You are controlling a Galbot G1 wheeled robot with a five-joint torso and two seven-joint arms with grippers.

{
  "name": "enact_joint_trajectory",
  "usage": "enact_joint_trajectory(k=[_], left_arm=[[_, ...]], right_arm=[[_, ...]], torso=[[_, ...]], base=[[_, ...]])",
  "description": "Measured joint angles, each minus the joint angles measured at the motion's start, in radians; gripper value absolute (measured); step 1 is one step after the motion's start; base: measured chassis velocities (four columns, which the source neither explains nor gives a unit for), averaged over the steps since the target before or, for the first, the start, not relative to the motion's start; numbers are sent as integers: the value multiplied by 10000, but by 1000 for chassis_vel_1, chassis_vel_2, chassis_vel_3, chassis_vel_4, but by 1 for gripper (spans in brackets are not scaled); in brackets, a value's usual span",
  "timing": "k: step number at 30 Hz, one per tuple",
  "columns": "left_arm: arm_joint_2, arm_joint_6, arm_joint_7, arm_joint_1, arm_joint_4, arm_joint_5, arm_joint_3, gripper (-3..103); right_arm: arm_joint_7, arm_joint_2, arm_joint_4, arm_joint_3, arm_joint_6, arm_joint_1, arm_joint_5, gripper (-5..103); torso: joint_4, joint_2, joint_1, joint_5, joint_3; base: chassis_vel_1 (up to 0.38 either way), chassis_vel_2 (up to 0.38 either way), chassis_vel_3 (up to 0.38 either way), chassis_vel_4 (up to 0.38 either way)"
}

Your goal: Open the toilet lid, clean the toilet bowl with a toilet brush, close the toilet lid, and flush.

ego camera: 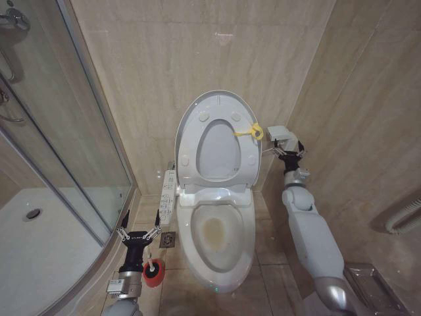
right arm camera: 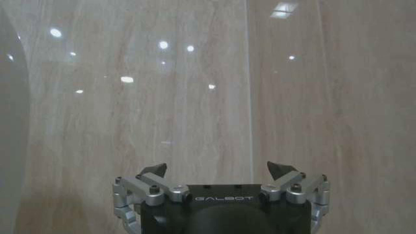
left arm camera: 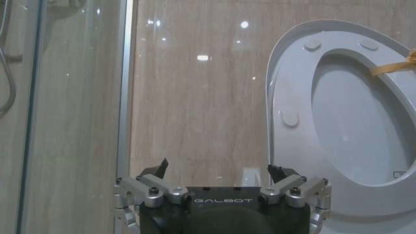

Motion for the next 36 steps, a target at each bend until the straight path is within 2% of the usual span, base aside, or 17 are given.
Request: enact_joint_trajectory(k=[6, 18, 25, 31, 36], left_arm=[[0, 0, 0, 0, 0, 0, 0, 100], [0, 0, 0, 0, 0, 0, 1, 100], [0, 0, 0, 0, 0, 0, 0, 100], [0, 0, 0, 0, 0, 0, -1, 100], [0, 0, 0, 0, 1, 0, 0, 100]], right_arm=[[23, 41, -468, -257, -12, 656, -57, 100], [195, 712, -852, -681, -25, 1070, -415, 100], [373, 627, -113, -922, -196, 590, -361, 100], [585, 370, 1079, -1056, -368, -441, -183, 100], [631, 310, 1965, -1008, -381, -1462, -174, 100]], torso=[[-2, 0, -1, 0, -1], [1, 0, -1, -1, 0], [-1, 1, -1, 0, 0], [-5, 2, -2, 0, -2], [4, 2, -2, 2, -1]], base=[[0, 0, 0, 0], [0, 0, 0, 0], [0, 0, 0, 0], [0, 0, 0, 0], [0, 0, 0, 0]])
